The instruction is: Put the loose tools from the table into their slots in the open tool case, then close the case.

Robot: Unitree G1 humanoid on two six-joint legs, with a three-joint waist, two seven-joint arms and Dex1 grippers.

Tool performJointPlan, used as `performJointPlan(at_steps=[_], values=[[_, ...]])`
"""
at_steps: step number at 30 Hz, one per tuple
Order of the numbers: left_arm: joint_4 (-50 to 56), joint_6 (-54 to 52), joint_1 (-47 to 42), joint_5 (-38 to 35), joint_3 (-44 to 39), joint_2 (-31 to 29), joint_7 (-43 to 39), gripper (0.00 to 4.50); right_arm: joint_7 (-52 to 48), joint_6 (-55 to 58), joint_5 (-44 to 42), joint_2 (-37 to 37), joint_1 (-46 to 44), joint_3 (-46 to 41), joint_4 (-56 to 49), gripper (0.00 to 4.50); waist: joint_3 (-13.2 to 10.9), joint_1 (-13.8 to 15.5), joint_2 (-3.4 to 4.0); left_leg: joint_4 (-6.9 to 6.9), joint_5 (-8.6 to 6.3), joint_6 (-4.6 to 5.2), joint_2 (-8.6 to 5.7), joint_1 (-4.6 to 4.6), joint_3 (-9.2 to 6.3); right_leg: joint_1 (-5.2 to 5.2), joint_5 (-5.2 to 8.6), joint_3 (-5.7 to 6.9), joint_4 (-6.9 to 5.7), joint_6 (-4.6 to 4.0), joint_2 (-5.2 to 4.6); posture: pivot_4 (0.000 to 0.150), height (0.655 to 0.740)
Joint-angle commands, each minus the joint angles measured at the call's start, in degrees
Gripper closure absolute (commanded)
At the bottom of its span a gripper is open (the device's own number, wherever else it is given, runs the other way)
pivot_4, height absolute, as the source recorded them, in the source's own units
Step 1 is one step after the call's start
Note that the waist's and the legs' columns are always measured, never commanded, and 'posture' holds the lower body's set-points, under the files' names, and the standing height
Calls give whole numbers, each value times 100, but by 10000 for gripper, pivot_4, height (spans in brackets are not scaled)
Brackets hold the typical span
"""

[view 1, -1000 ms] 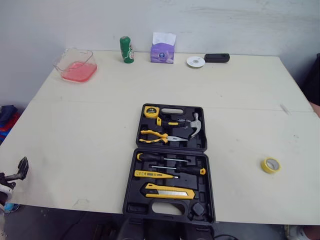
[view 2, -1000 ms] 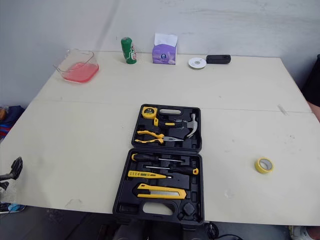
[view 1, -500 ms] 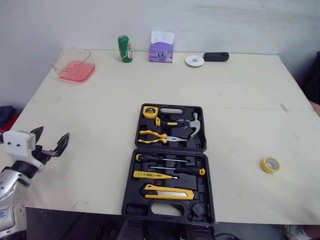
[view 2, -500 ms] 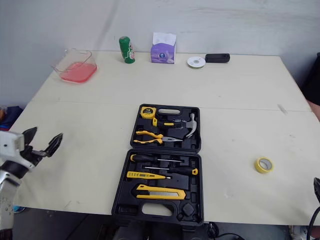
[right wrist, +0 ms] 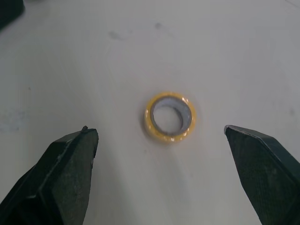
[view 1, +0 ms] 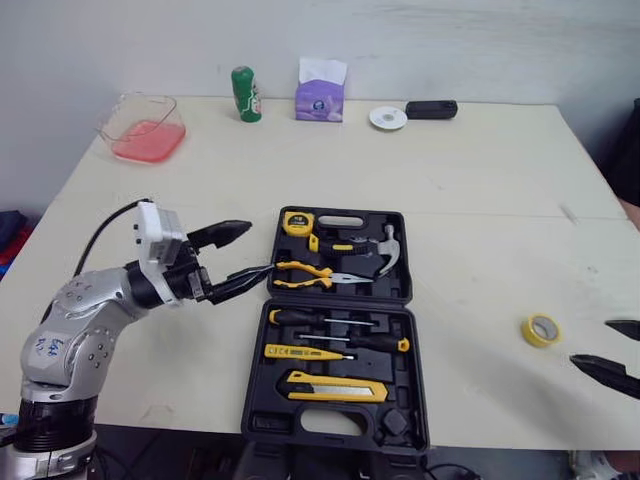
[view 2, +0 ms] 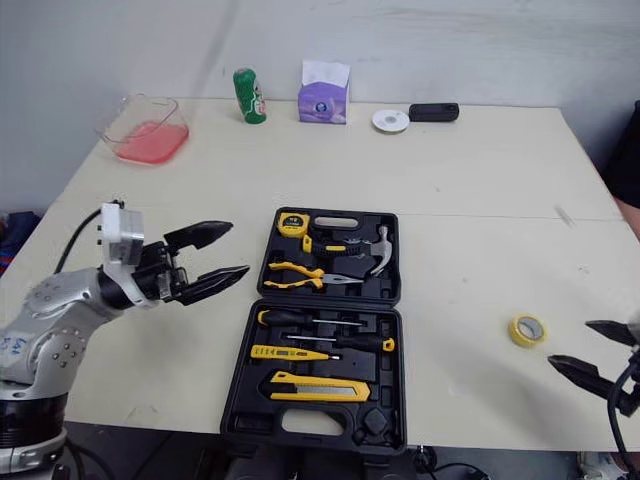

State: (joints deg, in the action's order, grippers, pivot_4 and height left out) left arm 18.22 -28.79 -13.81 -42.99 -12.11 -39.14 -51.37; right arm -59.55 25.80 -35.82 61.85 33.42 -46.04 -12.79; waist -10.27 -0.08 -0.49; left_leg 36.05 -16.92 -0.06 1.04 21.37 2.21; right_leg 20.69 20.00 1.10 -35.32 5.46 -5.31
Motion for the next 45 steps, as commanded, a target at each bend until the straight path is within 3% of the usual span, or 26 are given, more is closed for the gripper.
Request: performJointPlan(at_steps=[1,4,10,19,45], values=[[756,-316,-113,-499,366,-19,-322,84,-402,490,119,546,-221,236,-140,0,-3,0,-4,2,0,0,-2,3,0,-1,-1,-1,1,2,-1,1500,7400],[1219,-508,-147,-721,665,3,-428,84,-713,644,320,1000,-575,723,43,0,-12,6,-17,14,2,11,-9,5,-1,-9,-12,-3,7,22,-7,1500,7400],[1511,-402,-106,-499,1109,-44,-696,84,-1310,763,707,1611,-1269,1705,610,0,-14,6,-17,20,11,18,-16,1,0,-18,-19,-6,10,32,-9,1500,7400],[1724,-459,-66,-446,1240,1,-486,84,-1615,250,1284,1531,-3120,3324,1471,0,-20,-15,-10,31,23,1,-16,2,3,-16,-19,-9,8,32,-8,1500,7400],[1843,-438,29,-391,1198,-111,-288,84,-2026,226,2064,1350,-4247,4620,2307,0,-22,-8,-8,46,28,-8,-16,4,2,-14,-20,-8,-7,33,-10,1500,7400]])
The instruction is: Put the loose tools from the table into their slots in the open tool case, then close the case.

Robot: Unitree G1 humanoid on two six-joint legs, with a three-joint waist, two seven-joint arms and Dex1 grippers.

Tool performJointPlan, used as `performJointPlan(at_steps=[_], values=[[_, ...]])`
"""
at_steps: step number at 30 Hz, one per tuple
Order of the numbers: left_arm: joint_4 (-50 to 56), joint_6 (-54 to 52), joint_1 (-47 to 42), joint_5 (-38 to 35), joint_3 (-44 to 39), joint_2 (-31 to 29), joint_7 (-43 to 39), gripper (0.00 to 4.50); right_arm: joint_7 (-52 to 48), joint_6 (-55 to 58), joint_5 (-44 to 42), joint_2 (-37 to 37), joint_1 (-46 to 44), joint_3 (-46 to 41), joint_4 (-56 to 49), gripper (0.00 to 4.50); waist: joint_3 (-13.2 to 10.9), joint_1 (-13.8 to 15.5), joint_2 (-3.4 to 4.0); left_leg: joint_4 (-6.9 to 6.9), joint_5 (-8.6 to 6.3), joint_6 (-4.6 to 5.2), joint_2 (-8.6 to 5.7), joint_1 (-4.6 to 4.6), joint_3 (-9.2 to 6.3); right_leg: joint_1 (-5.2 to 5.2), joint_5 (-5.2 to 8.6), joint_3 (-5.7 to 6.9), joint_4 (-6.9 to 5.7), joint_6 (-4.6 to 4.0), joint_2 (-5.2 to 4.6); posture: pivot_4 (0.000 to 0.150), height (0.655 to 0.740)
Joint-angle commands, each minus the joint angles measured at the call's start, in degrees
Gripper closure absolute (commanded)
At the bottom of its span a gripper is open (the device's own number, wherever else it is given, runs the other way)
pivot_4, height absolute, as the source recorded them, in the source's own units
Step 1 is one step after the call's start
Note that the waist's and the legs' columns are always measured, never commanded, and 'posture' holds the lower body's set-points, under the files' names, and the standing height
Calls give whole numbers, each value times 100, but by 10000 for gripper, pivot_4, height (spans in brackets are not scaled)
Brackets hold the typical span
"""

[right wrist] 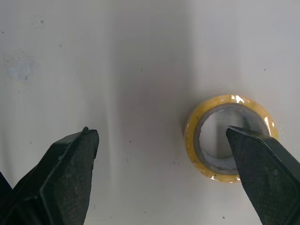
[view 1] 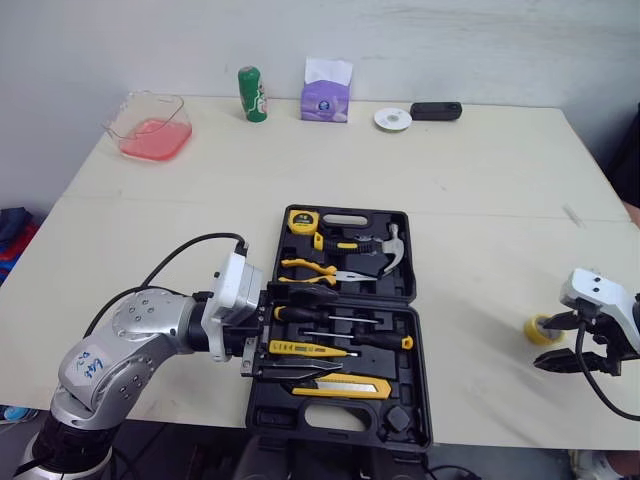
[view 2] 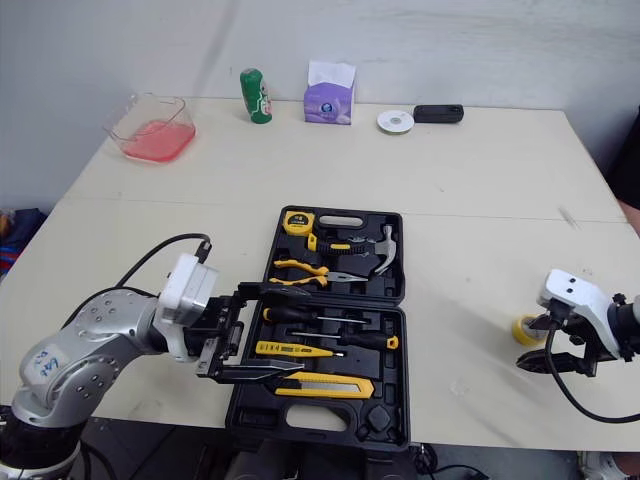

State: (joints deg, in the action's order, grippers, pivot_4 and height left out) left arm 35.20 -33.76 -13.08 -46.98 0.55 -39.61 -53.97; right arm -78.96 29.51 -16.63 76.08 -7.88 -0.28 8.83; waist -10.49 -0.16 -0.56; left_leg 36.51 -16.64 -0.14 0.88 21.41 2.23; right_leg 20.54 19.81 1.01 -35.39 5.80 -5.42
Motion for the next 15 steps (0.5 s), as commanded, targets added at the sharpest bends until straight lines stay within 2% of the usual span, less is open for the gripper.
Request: performJointPlan(at_steps=[1,10,12,15], values=[[155,55,-42,2,-67,-66,-24,84,-85,-181,163,-129,-174,81,176,0,0,-1,0,0,0,0,0,0,0,0,0,0,0,0,0,1500,7400],[170,-59,-52,-208,-157,-5,146,84,-131,-294,351,-261,-377,211,232,0,0,-5,0,6,0,-1,0,-1,0,0,0,0,-6,0,0,1500,7400],[159,-53,-57,-191,-149,-37,102,0,-112,-336,394,-287,-402,222,214,5716,0,-5,0,8,0,0,0,-1,0,0,0,0,-7,0,0,1500,7400],[139,-68,-88,-304,-176,6,92,0,-17,-436,499,-326,-412,212,179,18956,0,-4,0,8,0,0,0,-1,0,0,0,0,-7,0,1,1500,7400]])
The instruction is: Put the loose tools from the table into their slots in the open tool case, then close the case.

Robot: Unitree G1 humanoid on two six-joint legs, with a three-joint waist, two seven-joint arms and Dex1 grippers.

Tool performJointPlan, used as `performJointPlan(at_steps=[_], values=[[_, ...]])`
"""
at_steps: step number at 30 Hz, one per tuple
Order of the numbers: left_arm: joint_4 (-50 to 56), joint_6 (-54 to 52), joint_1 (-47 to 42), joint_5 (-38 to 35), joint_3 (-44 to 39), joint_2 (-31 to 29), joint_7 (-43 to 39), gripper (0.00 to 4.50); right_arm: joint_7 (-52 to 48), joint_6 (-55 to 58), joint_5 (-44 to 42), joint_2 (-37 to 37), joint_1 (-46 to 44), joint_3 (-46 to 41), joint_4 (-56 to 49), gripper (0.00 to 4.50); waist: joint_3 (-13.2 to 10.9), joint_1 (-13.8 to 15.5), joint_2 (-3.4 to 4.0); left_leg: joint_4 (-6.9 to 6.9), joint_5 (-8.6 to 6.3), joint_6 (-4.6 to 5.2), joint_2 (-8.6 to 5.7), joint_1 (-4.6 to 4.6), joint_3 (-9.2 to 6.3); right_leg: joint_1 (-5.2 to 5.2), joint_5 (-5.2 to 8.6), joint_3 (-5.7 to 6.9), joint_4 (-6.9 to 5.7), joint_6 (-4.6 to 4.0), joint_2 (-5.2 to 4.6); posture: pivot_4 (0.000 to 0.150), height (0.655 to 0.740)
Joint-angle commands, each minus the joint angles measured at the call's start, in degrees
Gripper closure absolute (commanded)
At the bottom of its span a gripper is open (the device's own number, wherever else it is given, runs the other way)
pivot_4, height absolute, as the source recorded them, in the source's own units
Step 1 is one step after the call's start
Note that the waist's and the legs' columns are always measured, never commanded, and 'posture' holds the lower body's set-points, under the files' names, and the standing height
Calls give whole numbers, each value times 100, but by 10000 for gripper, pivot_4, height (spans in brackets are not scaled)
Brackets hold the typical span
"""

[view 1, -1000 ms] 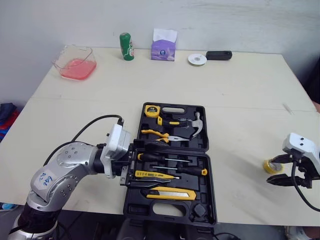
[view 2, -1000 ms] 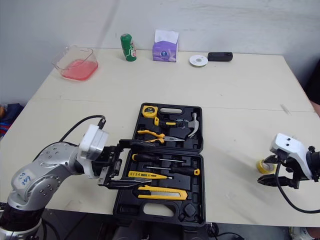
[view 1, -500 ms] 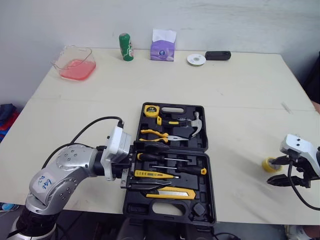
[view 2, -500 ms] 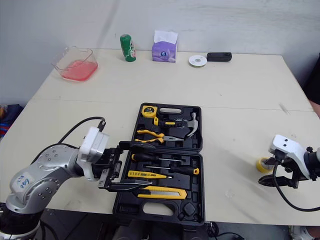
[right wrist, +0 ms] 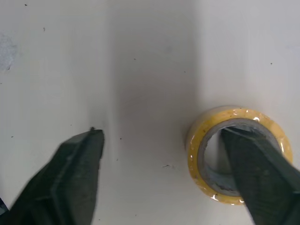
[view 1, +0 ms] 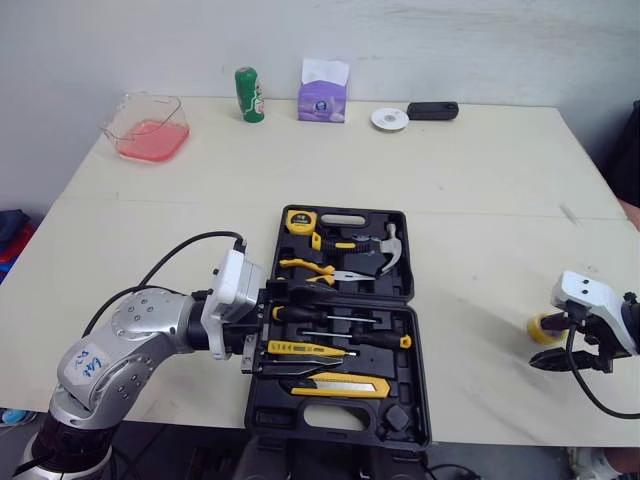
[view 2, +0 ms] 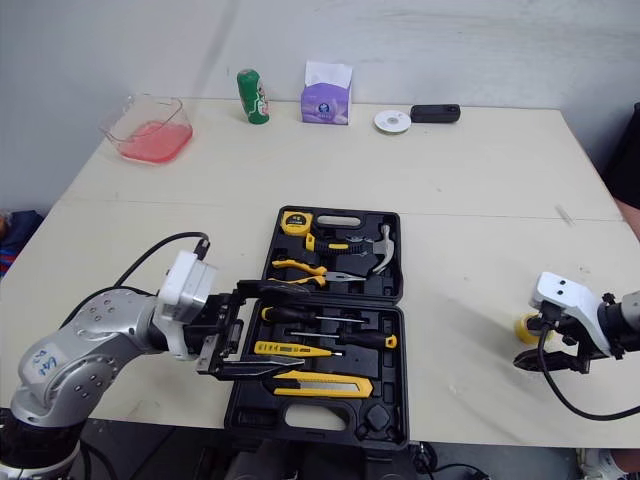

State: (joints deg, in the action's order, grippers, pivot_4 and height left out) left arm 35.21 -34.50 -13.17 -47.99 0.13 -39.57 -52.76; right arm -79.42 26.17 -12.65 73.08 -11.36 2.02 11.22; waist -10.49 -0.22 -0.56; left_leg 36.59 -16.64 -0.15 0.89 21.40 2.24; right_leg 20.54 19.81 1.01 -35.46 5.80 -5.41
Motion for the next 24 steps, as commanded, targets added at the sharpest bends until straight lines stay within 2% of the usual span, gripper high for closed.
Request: performJointPlan(at_steps=[1,2,5,11,18,24], values=[[127,5,-94,-233,-144,25,-18,0,42,-113,123,-40,-74,-17,-62,24731,0,3,0,0,0,0,0,0,0,0,0,0,0,0,0,1500,7400],[123,14,-102,-231,-142,27,-27,0,53,-130,135,-54,-74,-28,-72,28767,0,3,0,0,0,0,0,0,0,0,0,0,0,0,0,1500,7400],[98,61,-112,-180,-110,-6,-95,0,123,-284,210,-99,-90,-56,-68,44511,0,-6,0,1,0,0,0,0,0,0,0,0,0,0,0,1500,7400],[5,226,-103,-79,-136,-35,-319,0,138,-519,329,-24,-69,-100,-288,44837,0,-3,-1,7,0,-1,0,-2,1,-3,0,0,-2,0,1,1500,7400],[-64,508,-4,160,-213,-473,-939,0,-514,470,-558,27,-433,-57,-2178,44837,-7,-4,12,7,0,-4,4,-1,0,3,0,1,-8,0,4,1500,7400],[-171,1084,327,820,-187,-581,-1072,0,-605,1070,-859,-48,-670,477,-3544,44837,-8,14,12,5,-11,3,4,7,-6,3,1,3,7,-2,-3,1500,7400]])
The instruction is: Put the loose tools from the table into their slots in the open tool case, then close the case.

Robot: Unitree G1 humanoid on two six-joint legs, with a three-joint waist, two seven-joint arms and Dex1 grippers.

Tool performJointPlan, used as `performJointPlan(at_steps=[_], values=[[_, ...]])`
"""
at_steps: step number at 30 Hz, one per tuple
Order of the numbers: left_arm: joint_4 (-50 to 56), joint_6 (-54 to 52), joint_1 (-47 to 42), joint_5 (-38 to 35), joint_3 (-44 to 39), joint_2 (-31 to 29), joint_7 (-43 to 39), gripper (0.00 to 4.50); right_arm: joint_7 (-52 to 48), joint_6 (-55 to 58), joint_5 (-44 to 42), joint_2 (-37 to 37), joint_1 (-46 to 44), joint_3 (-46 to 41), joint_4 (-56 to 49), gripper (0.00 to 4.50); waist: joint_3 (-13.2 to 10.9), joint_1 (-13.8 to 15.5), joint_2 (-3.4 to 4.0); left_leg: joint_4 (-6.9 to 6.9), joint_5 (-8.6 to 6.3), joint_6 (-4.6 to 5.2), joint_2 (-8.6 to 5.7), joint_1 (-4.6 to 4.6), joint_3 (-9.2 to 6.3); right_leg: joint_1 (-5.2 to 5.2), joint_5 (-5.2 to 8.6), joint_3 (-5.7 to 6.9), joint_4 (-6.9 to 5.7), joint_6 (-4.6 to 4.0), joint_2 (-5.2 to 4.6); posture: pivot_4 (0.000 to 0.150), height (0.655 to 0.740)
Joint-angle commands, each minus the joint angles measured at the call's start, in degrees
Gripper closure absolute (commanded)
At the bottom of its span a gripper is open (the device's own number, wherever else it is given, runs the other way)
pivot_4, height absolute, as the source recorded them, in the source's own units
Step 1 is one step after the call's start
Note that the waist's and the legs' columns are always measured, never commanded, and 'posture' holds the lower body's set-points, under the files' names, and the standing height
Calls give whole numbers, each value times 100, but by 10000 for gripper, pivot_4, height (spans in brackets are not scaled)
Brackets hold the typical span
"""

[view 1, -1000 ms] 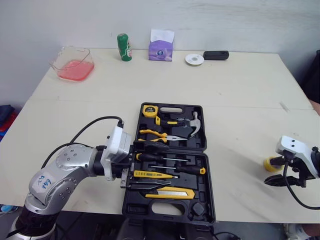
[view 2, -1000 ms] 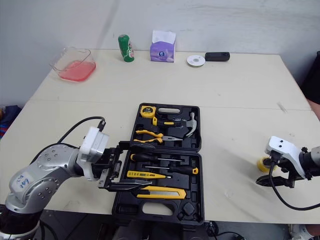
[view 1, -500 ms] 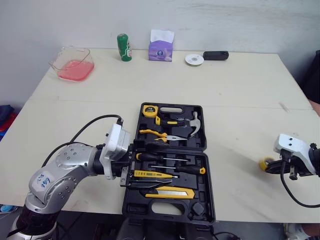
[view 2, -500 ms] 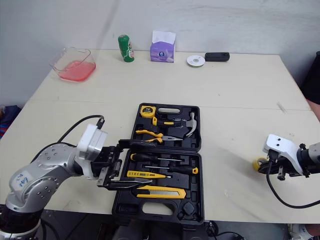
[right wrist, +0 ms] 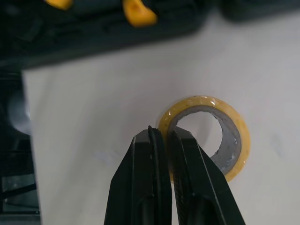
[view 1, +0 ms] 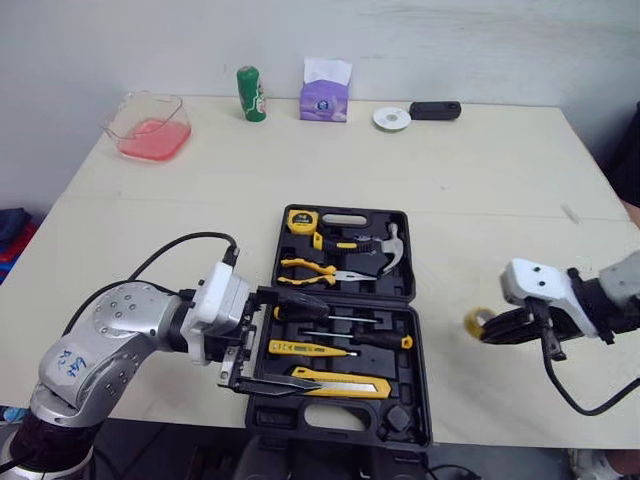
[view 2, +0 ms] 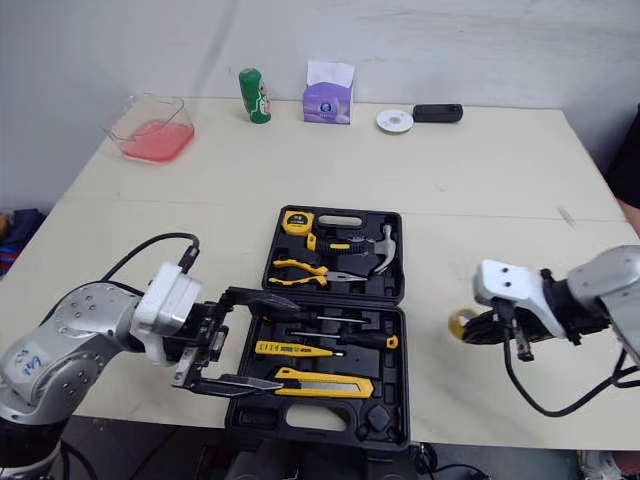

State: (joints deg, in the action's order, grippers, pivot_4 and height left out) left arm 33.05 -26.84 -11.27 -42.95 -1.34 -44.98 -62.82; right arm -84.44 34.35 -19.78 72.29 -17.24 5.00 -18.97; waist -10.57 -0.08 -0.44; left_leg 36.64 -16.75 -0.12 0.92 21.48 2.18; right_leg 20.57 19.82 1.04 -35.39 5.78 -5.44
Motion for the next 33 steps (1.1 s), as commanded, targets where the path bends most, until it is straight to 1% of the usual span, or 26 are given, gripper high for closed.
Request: performJointPlan(at_steps=[1,4,7,11,15,22,24,28,33], values=[[35,386,199,412,-12,-77,-107,0,-97,318,-218,-1,-104,211,-629,44837,0,0,0,0,-6,4,0,3,0,0,0,0,4,0,-2,1500,7400],[90,486,479,414,-119,-99,-179,0,-69,552,-607,-306,-381,390,-1140,44837,0,-17,0,0,-12,5,-1,10,1,4,0,-1,15,0,-6,1500,7400],[241,538,1027,455,-256,-344,-407,0,-172,740,-887,-653,-753,827,-1724,44837,-2,-44,2,-3,-16,2,4,12,0,7,0,0,20,0,-4,1500,7400],[300,753,1412,557,-373,-422,-437,0,-173,830,-896,-850,-892,1318,-2050,44837,-5,-56,-1,-24,-16,-1,7,12,-2,14,5,5,25,-9,-3,1500,7400],[442,725,1836,481,-612,-402,-291,0,-25,628,-660,-951,-798,1665,-2153,44837,-6,-19,-3,-22,-21,7,3,12,-5,10,6,7,34,-11,-11,1500,7400],[502,811,2175,654,-722,-297,-22,0,-98,86,-140,-843,-661,1920,-2013,44837,-5,-22,-3,-27,-25,10,2,11,-5,9,7,8,37,-14,-13,1500,7400],[511,807,2299,703,-775,-304,41,0,-68,98,-179,-869,-656,1878,-2066,44837,-6,-22,-2,-27,-30,21,2,11,-5,9,8,9,37,-14,-13,1500,7400],[512,797,2251,749,-707,-295,108,0,-218,-73,-6,-679,-539,1951,-2023,44837,-6,-23,-3,-27,-31,22,2,11,-4,8,8,9,37,-14,-12,1500,7400],[487,806,2205,767,-676,-328,122,0,-204,-15,144,-760,-582,2098,-1891,44837,-5,-33,-2,-26,-31,22,2,9,-5,7,8,10,36,-14,-12,1500,7400]])
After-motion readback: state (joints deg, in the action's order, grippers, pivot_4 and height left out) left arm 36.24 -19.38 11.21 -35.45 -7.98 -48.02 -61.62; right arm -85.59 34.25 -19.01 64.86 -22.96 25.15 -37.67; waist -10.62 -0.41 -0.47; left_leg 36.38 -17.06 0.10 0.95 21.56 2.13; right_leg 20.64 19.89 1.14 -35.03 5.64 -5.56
